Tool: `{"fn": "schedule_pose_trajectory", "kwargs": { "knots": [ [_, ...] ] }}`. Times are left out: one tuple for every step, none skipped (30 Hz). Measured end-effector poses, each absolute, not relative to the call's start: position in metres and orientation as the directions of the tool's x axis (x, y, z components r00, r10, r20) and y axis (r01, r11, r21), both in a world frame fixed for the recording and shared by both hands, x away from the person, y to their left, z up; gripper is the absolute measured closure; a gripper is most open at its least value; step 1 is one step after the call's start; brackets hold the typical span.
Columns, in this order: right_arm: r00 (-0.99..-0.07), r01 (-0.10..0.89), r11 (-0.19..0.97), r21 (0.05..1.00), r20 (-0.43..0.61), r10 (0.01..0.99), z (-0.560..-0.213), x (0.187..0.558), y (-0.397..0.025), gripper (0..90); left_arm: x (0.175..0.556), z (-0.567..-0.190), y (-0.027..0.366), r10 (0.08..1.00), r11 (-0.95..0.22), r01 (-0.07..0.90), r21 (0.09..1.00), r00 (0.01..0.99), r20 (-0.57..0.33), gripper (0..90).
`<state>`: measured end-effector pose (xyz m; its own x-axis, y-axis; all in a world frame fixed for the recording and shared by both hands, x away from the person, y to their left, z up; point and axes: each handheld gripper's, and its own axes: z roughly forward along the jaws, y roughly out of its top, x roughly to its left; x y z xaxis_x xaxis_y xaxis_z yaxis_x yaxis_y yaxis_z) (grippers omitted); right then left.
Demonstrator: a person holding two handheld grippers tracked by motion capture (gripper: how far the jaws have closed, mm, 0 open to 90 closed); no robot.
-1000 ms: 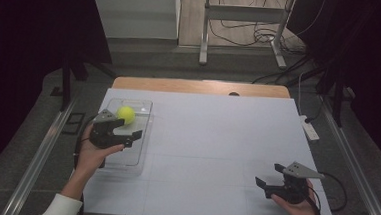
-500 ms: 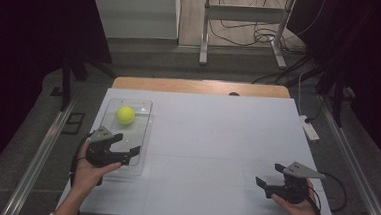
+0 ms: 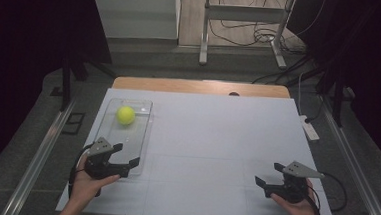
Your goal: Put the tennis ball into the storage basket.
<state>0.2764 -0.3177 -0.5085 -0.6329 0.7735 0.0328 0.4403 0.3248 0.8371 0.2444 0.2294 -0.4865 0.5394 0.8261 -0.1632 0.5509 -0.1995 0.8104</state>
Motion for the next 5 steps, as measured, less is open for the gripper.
{"fn": "schedule_pose_trajectory", "kwargs": {
  "knots": [
    [-0.633,0.437,0.325,0.839,0.03,0.774,-0.5078,0.2761,-0.3177,10.0,0.2439,-0.487,0.2292,0.825,-0.202,0.551,0.81,0.541,-0.163,15.8],
    [-0.631,0.434,0.32,0.842,0.031,0.775,-0.5068,0.2757,-0.3181,10.0,0.2433,-0.4875,0.2286,0.823,-0.204,0.549,0.81,0.545,-0.161,15.8],
    [-0.631,0.434,0.32,0.842,0.031,0.775,-0.5068,0.2757,-0.3181,10.0,0.2433,-0.4875,0.2286,0.823,-0.204,0.549,0.81,0.545,-0.161,15.8],
    [-0.63,0.432,0.318,0.844,0.031,0.776,-0.5062,0.2755,-0.3183,10.0,0.2431,-0.488,0.2278,0.822,-0.209,0.547,0.811,0.547,-0.157,15.8],
    [-0.63,0.431,0.318,0.844,0.03,0.776,-0.5061,0.2755,-0.3183,10.0,0.2431,-0.488,0.2278,0.822,-0.209,0.547,0.811,0.547,-0.157,15.8]
  ]
}}
